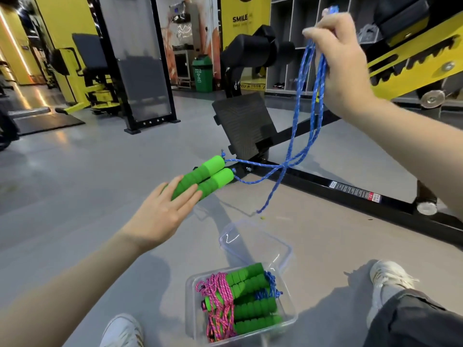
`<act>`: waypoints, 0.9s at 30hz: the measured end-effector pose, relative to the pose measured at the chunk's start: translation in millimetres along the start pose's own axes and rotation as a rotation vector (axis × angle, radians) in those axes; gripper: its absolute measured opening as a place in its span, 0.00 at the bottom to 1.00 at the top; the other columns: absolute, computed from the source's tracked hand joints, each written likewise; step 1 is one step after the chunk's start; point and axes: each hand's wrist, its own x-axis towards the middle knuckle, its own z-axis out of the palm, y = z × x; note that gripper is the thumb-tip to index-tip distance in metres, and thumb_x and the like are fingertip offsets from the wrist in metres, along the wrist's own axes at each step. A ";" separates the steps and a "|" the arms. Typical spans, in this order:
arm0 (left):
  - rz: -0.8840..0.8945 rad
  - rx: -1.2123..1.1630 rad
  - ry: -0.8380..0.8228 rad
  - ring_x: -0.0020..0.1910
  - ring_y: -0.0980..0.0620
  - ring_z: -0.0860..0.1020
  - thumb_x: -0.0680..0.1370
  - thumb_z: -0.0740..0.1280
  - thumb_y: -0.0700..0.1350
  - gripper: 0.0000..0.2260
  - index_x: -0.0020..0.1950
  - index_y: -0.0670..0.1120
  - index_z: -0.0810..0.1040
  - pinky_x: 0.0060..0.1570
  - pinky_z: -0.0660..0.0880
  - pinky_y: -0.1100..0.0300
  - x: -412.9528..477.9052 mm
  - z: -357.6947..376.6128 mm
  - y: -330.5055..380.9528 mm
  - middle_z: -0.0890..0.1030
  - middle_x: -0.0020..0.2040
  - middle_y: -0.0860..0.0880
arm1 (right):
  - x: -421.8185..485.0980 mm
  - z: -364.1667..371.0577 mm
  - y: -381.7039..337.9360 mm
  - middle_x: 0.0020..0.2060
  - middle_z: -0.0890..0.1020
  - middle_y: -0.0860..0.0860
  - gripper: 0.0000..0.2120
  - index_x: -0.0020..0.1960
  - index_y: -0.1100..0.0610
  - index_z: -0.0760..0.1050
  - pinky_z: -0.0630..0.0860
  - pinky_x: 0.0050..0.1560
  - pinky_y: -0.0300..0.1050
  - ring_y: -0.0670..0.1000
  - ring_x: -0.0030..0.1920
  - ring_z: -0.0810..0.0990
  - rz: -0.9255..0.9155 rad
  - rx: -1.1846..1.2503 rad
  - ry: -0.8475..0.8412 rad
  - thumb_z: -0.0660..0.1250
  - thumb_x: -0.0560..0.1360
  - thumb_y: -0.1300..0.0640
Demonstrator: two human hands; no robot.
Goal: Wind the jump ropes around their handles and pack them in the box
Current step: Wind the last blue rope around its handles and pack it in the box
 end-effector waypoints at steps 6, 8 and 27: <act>-0.019 0.009 0.048 0.55 0.30 0.77 0.73 0.60 0.35 0.18 0.62 0.36 0.76 0.48 0.76 0.45 9.9 -7.7 -2.5 0.80 0.59 0.40 | 28.0 -21.5 -8.5 0.61 0.71 0.62 0.21 0.67 0.63 0.67 0.70 0.61 0.48 0.60 0.61 0.71 -0.079 -0.072 -0.054 0.57 0.74 0.68; -0.023 0.016 0.049 0.56 0.30 0.76 0.74 0.60 0.35 0.18 0.64 0.36 0.72 0.49 0.76 0.45 9.3 -9.8 -4.2 0.80 0.60 0.40 | 13.2 -16.2 -15.8 0.62 0.69 0.61 0.28 0.68 0.61 0.66 0.72 0.59 0.56 0.60 0.61 0.71 -0.013 -0.051 -0.218 0.59 0.69 0.74; -0.247 0.184 -0.250 0.52 0.29 0.73 0.62 0.62 0.27 0.22 0.55 0.31 0.78 0.40 0.75 0.43 -65.8 5.3 -58.9 0.81 0.52 0.34 | -193.9 53.9 35.3 0.34 0.80 0.53 0.06 0.43 0.57 0.76 0.75 0.42 0.43 0.51 0.35 0.78 0.612 -0.050 -1.327 0.60 0.74 0.59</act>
